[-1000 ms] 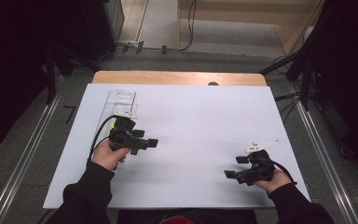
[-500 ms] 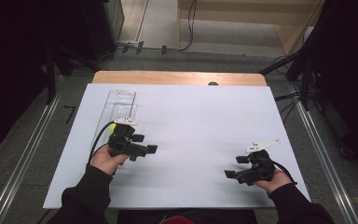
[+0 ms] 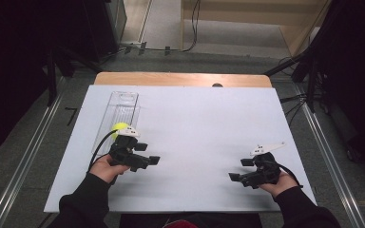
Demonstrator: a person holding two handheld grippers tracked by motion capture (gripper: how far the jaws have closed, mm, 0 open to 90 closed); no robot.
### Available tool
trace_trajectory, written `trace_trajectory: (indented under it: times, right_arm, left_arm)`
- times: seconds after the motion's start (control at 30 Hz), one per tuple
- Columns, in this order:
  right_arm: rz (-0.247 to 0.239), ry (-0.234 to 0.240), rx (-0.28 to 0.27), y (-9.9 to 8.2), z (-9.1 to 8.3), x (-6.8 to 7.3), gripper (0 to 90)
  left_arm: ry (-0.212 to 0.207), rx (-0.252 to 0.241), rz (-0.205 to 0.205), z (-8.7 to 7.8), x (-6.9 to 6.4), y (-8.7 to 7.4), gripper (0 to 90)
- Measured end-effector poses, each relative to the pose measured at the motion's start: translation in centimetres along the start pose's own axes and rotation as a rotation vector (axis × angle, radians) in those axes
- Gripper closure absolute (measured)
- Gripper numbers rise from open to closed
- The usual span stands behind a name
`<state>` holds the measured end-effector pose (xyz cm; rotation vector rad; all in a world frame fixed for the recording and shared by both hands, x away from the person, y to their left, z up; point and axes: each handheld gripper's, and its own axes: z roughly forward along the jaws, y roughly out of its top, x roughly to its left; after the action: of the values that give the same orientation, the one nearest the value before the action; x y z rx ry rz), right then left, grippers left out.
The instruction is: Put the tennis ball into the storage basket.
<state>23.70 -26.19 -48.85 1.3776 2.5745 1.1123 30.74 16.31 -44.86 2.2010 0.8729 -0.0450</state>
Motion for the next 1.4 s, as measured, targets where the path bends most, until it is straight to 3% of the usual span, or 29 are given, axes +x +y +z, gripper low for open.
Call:
trace_trajectory:
  times: [0.43,1.4]
  right_arm:
    - [0.0,-0.003,0.005,0.0,0.0,0.0,16.0]
    - [0.003,-0.003,0.0,0.0,0.0,-0.1,16.0]
  left_arm:
    - [-0.014,-0.011,0.001,-0.6,-0.2,-1.2,21.7]
    - [-0.022,0.013,0.005,-1.6,-0.5,-2.9,21.7]
